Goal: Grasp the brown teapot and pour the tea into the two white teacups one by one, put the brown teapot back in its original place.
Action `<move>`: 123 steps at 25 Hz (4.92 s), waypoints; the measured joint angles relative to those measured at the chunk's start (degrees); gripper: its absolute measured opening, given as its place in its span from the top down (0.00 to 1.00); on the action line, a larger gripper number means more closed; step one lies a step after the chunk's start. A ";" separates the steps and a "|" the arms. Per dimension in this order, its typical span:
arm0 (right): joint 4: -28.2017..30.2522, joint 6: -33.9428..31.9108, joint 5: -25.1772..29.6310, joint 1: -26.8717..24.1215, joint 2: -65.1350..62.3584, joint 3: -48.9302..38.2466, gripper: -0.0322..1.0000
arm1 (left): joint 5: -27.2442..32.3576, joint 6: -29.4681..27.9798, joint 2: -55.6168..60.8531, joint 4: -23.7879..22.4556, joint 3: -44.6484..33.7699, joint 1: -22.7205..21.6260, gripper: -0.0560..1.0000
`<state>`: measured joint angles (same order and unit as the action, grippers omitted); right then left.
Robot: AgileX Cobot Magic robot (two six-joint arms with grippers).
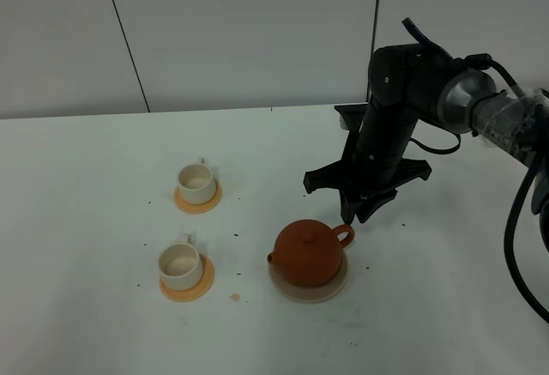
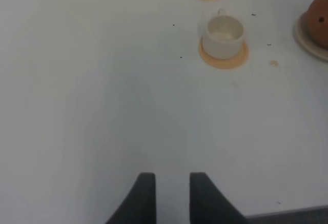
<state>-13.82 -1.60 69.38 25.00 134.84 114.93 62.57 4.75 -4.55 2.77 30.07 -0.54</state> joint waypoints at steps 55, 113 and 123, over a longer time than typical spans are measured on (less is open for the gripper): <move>-0.49 6.53 0.33 -0.05 -13.16 -13.42 0.79 | 0.00 0.00 0.00 0.00 0.00 0.00 0.73; 6.00 6.51 -3.70 10.83 -9.51 -14.32 0.65 | 0.00 0.00 0.00 -2.77 0.00 0.00 0.73; 6.03 6.46 -3.85 10.41 -9.45 -14.32 0.65 | 0.00 0.00 0.00 -2.77 0.00 0.00 0.73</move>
<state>-7.79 4.85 65.53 35.40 125.39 100.61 62.57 4.75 -4.55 0.00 30.07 -0.54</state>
